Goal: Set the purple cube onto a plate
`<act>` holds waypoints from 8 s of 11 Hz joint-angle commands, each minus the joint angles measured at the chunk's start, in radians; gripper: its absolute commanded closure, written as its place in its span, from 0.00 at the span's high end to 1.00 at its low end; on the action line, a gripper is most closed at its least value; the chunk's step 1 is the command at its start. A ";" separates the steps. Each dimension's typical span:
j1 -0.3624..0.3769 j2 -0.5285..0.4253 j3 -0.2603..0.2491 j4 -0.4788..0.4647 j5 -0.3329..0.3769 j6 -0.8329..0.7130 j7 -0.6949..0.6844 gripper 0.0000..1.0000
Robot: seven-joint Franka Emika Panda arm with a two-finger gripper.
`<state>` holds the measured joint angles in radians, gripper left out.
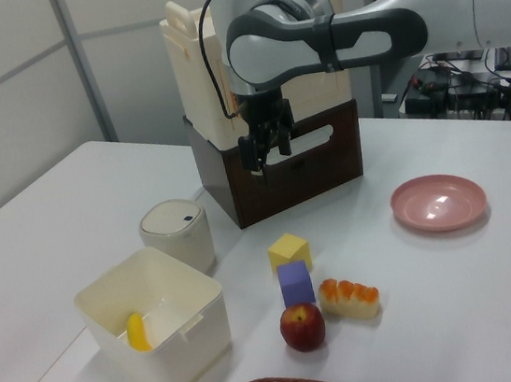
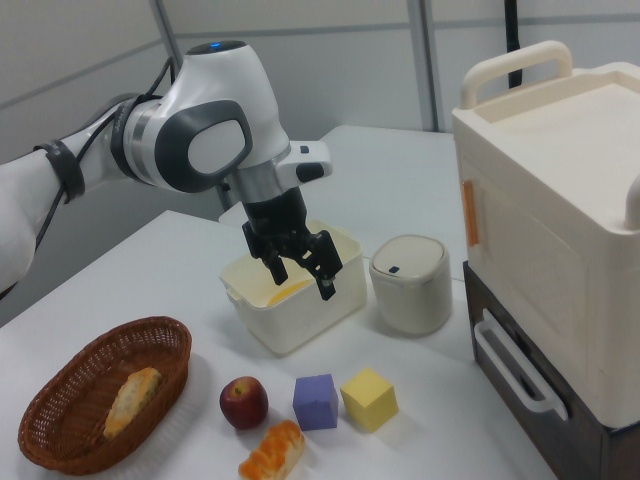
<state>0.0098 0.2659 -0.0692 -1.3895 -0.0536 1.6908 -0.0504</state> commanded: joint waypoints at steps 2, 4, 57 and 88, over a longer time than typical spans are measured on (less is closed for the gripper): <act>0.006 -0.020 -0.004 -0.023 0.023 -0.025 -0.008 1.00; 0.003 -0.013 -0.006 -0.028 0.023 -0.025 0.042 1.00; -0.220 -0.036 -0.061 -0.115 0.008 -0.033 -0.043 0.20; -0.051 -0.112 -0.061 -0.088 0.110 -0.048 -0.126 1.00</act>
<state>-0.0653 0.1689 -0.1181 -1.4644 0.0340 1.5891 -0.1873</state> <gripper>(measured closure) 0.000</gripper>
